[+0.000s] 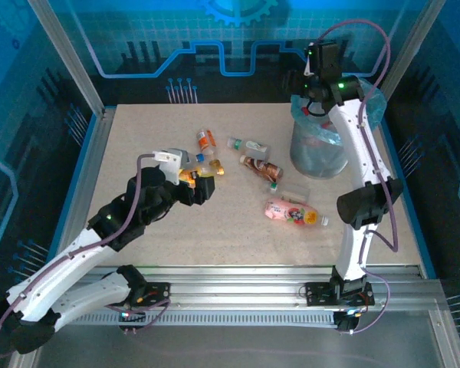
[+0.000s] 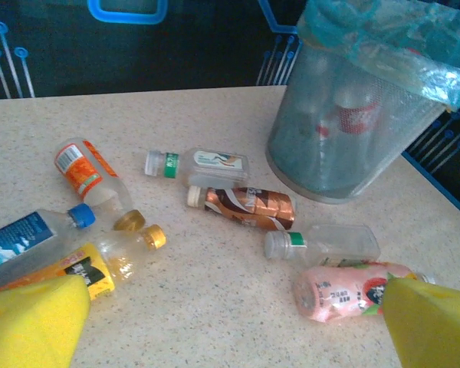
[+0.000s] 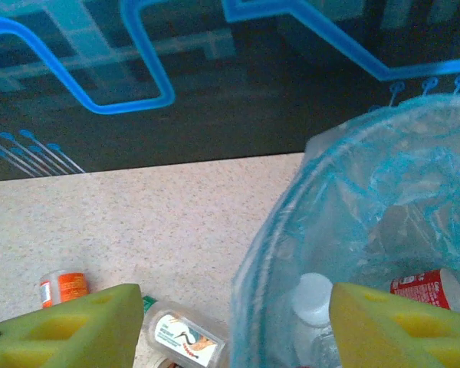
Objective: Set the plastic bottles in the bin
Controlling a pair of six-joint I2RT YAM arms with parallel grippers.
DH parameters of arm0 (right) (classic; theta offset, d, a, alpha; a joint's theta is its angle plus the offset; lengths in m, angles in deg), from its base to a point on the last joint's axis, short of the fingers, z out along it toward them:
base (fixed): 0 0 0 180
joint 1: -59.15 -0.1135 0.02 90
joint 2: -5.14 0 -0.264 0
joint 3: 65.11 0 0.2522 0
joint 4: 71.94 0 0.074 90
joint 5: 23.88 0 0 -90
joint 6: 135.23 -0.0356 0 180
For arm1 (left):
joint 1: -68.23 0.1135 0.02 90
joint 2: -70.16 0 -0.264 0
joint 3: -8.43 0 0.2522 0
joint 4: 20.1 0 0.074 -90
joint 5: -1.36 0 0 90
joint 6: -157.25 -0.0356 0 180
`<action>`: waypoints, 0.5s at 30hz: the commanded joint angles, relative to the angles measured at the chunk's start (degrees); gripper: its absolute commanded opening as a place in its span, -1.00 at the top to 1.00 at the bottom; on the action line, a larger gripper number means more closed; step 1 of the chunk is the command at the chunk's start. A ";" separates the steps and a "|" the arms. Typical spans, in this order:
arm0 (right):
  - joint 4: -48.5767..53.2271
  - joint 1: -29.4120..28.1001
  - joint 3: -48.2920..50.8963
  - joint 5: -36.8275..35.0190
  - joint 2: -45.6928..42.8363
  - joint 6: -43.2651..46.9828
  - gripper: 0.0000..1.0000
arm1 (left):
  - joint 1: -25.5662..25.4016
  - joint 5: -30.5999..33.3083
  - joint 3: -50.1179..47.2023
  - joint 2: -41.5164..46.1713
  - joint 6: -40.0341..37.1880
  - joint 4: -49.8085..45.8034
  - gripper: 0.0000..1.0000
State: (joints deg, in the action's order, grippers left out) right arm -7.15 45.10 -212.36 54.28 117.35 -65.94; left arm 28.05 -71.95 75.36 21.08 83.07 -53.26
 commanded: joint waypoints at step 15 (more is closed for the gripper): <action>-1.09 -23.95 2.95 1.63 -0.51 11.04 -0.44 | 10.05 7.58 1.87 -1.93 17.07 -14.53 -0.97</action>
State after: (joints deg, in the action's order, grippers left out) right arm -10.19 22.26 -209.32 53.65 112.73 -56.91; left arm 35.30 -61.94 76.47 19.79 94.87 -63.75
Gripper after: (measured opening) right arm 0.718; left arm 0.985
